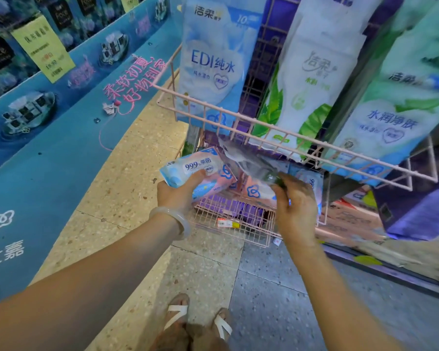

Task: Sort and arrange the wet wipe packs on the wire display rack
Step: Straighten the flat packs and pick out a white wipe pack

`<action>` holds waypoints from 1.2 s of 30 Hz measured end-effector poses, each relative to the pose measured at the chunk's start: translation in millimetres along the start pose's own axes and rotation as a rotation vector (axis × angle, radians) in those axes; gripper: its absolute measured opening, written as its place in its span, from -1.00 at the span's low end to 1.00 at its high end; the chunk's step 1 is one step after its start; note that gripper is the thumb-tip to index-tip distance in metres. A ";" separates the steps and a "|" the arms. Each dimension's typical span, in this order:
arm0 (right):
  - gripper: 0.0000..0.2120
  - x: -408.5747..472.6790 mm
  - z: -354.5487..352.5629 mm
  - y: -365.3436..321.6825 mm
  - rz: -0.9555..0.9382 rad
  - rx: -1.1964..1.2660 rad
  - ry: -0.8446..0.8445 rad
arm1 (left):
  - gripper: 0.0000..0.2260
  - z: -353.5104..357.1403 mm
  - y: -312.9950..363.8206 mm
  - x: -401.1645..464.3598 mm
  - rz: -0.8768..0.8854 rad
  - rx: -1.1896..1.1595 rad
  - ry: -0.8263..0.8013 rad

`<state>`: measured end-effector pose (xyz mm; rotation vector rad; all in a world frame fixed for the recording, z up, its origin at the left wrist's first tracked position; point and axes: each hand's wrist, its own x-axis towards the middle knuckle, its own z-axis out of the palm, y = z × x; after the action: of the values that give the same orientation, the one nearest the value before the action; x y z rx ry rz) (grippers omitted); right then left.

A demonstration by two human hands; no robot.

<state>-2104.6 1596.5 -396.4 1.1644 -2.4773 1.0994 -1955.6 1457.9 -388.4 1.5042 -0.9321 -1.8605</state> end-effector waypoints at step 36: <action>-0.79 84.8 -140.0 -134.6 0.059 0.773 -0.016 | -0.82 81.1 155.5 -144.5 0.726 0.184 -0.757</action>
<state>-2082.1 1588.2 -185.8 1.2518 -2.1344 2.1755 -2004.5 1491.8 -169.1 0.3632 -1.7377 -1.7780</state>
